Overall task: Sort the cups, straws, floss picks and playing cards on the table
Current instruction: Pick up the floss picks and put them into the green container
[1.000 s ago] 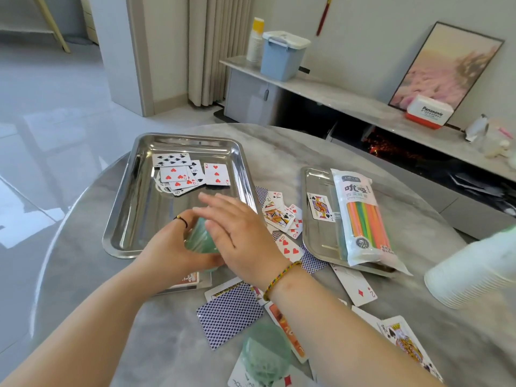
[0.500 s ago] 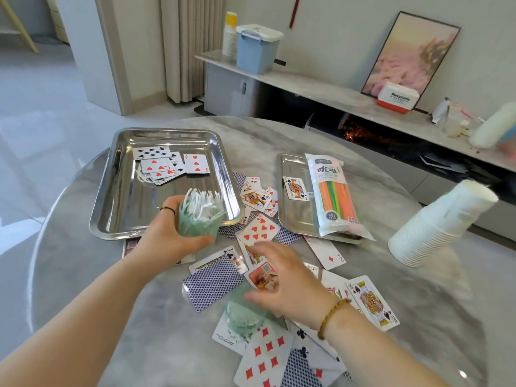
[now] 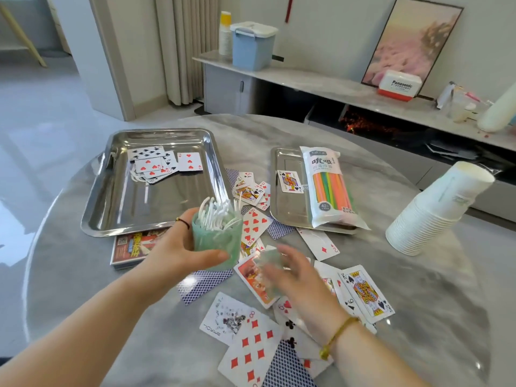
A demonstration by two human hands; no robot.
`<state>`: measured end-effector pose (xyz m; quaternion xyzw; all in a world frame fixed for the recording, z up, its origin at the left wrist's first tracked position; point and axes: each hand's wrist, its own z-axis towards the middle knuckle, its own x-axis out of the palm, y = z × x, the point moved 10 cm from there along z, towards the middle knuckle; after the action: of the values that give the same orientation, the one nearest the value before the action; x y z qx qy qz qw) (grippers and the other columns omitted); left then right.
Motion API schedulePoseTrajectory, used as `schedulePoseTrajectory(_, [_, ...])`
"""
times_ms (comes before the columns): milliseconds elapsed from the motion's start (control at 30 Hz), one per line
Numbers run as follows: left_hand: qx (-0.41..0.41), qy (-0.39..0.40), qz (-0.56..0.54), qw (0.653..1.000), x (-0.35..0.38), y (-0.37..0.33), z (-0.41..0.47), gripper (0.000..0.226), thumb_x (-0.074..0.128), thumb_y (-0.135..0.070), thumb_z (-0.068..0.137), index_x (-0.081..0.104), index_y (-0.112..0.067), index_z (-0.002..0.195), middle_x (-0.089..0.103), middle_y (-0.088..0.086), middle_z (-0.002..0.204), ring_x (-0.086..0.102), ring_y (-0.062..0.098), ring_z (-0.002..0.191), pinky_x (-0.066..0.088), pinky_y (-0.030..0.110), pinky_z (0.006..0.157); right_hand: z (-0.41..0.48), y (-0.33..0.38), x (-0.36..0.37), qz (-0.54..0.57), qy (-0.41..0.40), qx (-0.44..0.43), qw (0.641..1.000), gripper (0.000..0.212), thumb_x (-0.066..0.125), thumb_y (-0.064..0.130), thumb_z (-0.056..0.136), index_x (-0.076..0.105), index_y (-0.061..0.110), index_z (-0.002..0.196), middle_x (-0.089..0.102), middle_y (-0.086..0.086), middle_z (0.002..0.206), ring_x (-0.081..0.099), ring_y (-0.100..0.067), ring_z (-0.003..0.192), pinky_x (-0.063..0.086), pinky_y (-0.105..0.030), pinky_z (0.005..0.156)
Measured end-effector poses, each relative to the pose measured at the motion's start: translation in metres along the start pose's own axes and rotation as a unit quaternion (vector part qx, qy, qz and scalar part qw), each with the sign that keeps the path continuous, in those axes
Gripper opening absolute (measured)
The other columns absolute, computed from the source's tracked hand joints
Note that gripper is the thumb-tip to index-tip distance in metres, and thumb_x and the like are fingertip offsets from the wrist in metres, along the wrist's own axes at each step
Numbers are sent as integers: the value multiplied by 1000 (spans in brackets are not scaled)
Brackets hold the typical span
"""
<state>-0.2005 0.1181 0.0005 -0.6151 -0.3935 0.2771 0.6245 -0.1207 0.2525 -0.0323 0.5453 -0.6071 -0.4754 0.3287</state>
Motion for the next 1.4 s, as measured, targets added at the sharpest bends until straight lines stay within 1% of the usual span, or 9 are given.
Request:
schedulePoseTrajectory(100, [-32,62,-13,997,23,12,-5,89,87,-15,25,51,-17,106,73,-7,79,68,5,72,50,13,56,5,11,-17,287,17,4,958,35,54,35,66,60,14,92,62,-3,84,59,-13,69,52,-23,60])
schedulePoseTrajectory(233, [-106,135,-33,985,47,37,-17,106,91,-42,17,51,-8,109,72,3,83,68,14,76,52,20,61,7,30,-6,365,70,-19,928,32,48,33,69,62,12,89,63,-3,85,59,-13,71,51,-21,59])
schedulePoseTrajectory(400, [-149,131,-55,978,46,53,-17,105,91,-43,17,54,-6,108,71,9,87,68,20,78,54,25,63,9,32,-1,326,90,-61,939,27,59,30,76,64,11,93,70,1,81,65,-9,73,53,-20,69])
schedulePoseTrajectory(567, [-157,100,-16,982,39,58,-13,108,87,-51,12,56,-10,107,72,4,85,68,16,76,52,21,61,7,23,-2,175,58,-104,977,51,70,43,64,52,32,111,62,8,115,60,0,101,48,-19,82])
schedulePoseTrajectory(733, [-122,93,53,987,40,50,-9,67,72,-38,35,58,-19,98,71,-6,74,67,7,68,50,17,57,3,28,5,35,55,-170,983,46,61,44,67,46,38,111,53,19,112,54,11,100,46,-12,84])
schedulePoseTrajectory(900, [-101,95,92,986,40,47,-8,63,73,-35,37,57,-27,98,71,-8,77,67,9,71,53,20,60,4,28,4,-2,66,-176,982,45,59,46,68,44,39,110,52,22,108,53,16,96,43,-6,78])
schedulePoseTrajectory(1100, [-79,96,81,989,38,42,-9,66,75,-31,37,55,-30,99,70,-10,79,66,8,70,52,20,58,3,29,3,30,85,-164,982,51,59,48,63,49,35,111,58,18,110,57,8,100,47,-12,79])
schedulePoseTrajectory(1267, [-45,93,69,992,38,33,-9,73,79,-30,33,53,-31,102,70,-11,84,67,9,74,52,20,58,6,29,-1,195,89,-138,967,64,82,53,47,61,33,105,67,11,103,63,-6,96,51,-18,74])
schedulePoseTrajectory(1400, [-16,93,107,990,37,30,-10,92,85,-56,24,50,-37,107,66,-16,98,65,5,90,51,16,69,7,27,-1,299,93,-108,944,68,87,48,39,66,29,100,70,-1,99,67,-12,88,53,-22,69])
